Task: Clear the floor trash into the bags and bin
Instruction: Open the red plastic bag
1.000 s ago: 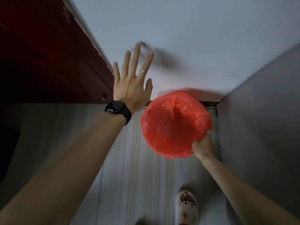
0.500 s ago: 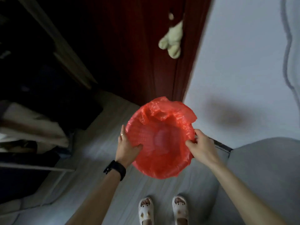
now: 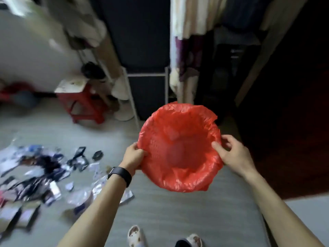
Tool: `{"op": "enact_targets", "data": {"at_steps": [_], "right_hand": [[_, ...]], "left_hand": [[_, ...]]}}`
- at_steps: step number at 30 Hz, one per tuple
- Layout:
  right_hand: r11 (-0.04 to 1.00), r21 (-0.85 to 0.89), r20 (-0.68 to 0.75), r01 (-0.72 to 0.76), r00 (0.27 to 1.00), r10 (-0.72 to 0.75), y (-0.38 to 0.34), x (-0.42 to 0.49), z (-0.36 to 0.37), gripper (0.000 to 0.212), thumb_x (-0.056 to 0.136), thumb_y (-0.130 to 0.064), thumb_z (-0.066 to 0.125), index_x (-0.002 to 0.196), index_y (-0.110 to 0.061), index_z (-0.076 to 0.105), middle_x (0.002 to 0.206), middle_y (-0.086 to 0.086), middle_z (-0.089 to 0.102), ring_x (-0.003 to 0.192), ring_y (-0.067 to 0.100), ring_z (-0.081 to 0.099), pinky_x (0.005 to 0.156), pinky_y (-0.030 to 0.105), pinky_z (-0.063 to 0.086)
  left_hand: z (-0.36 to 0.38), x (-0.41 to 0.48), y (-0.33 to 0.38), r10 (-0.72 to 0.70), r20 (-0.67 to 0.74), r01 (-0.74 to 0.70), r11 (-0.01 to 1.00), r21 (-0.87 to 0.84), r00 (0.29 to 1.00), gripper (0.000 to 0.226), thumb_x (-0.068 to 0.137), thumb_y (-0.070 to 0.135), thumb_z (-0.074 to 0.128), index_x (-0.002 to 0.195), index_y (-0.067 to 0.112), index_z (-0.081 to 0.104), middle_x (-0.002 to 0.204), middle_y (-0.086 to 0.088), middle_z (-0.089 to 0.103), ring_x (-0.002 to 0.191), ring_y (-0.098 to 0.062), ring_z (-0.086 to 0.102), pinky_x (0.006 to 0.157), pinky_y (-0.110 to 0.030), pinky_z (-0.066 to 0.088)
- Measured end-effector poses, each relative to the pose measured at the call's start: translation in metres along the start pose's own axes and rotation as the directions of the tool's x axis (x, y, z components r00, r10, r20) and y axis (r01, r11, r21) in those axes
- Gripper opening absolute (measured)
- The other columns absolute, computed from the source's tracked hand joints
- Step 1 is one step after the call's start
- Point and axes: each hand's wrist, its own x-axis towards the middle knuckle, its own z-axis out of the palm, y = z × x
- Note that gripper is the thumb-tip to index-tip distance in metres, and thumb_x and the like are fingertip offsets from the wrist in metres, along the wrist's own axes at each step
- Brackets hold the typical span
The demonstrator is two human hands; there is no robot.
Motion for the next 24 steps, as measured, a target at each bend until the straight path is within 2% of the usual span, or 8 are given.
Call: {"op": "enact_targets", "data": {"at_steps": [3,5,7,11,15,19,24], "right_hand": [[0.982,-0.084,0.202,0.171,0.968,-0.152,-0.079,-0.021,0.076,0.038,0.083,-0.051,0.067,0.116,-0.034,0.061,0.091,-0.016,0.065,0.097,0.015,0.065,0.079,0.026,0.042],[0.942,-0.16,0.332,0.295,0.915,-0.23,-0.129,-0.046,0.13,0.044,0.083,-0.053,0.064,0.121,-0.033,0.057,0.103,-0.006,0.072,0.101,0.022,0.067,0.081,0.03,0.048],[0.88,-0.215,0.438,0.423,0.847,-0.3,-0.177,-0.08,0.189,0.048,0.083,-0.058,0.06,0.123,-0.034,0.053,0.108,-0.003,0.072,0.102,0.026,0.067,0.084,0.036,0.052],[0.803,-0.242,0.525,0.545,0.769,-0.364,-0.246,-0.151,0.281,0.046,0.08,-0.067,0.049,0.116,-0.038,0.051,0.104,-0.014,0.07,0.1,0.021,0.067,0.083,0.04,0.053],[0.752,-0.205,0.612,0.626,0.682,-0.4,-0.322,-0.231,0.375,0.043,0.08,-0.064,0.052,0.115,-0.038,0.051,0.097,-0.016,0.067,0.097,0.021,0.066,0.082,0.039,0.053],[0.687,-0.165,0.68,0.707,0.587,-0.44,-0.385,-0.281,0.449,0.038,0.082,-0.061,0.053,0.111,-0.035,0.049,0.093,-0.01,0.07,0.094,0.026,0.067,0.079,0.04,0.053],[0.664,-0.106,0.712,0.74,0.522,-0.469,-0.444,-0.309,0.52,0.036,0.084,-0.06,0.052,0.108,-0.033,0.048,0.092,-0.009,0.069,0.091,0.027,0.066,0.075,0.039,0.053]], "left_hand": [[-0.109,-0.028,-0.052,-0.032,-0.192,0.006,0.991,-0.137,0.981,0.026,0.075,-0.012,0.058,0.089,0.009,0.062,0.078,-0.008,0.062,0.065,-0.022,0.058,0.051,-0.025,0.048],[-0.178,-0.047,-0.092,-0.063,-0.302,-0.006,0.975,-0.22,0.951,0.026,0.074,-0.014,0.056,0.085,0.009,0.06,0.077,-0.01,0.061,0.064,-0.023,0.057,0.049,-0.024,0.046],[-0.249,-0.07,-0.136,-0.129,-0.384,0.013,0.956,-0.292,0.914,0.025,0.075,-0.013,0.056,0.086,0.009,0.059,0.073,-0.009,0.061,0.055,-0.02,0.054,0.044,-0.022,0.041],[-0.356,-0.108,-0.211,-0.26,-0.499,0.035,0.909,-0.416,0.827,0.024,0.073,-0.007,0.058,0.085,0.014,0.061,0.072,-0.007,0.064,0.059,-0.024,0.058,0.049,-0.029,0.049],[-0.469,-0.158,-0.275,-0.367,-0.589,0.037,0.868,-0.496,0.72,0.021,0.07,-0.003,0.058,0.082,0.014,0.063,0.075,-0.011,0.066,0.064,-0.029,0.061,0.048,-0.032,0.05],[-0.56,-0.187,-0.312,-0.412,-0.637,0.019,0.848,-0.53,0.652,0.023,0.064,0.004,0.057,0.081,0.018,0.062,0.075,-0.012,0.067,0.065,-0.031,0.062,0.048,-0.032,0.049],[-0.643,-0.185,-0.335,-0.443,-0.684,-0.027,0.828,-0.56,0.58,0.028,0.059,0.005,0.056,0.085,0.013,0.063,0.077,-0.016,0.069,0.066,-0.031,0.064,0.052,-0.035,0.052]]}}
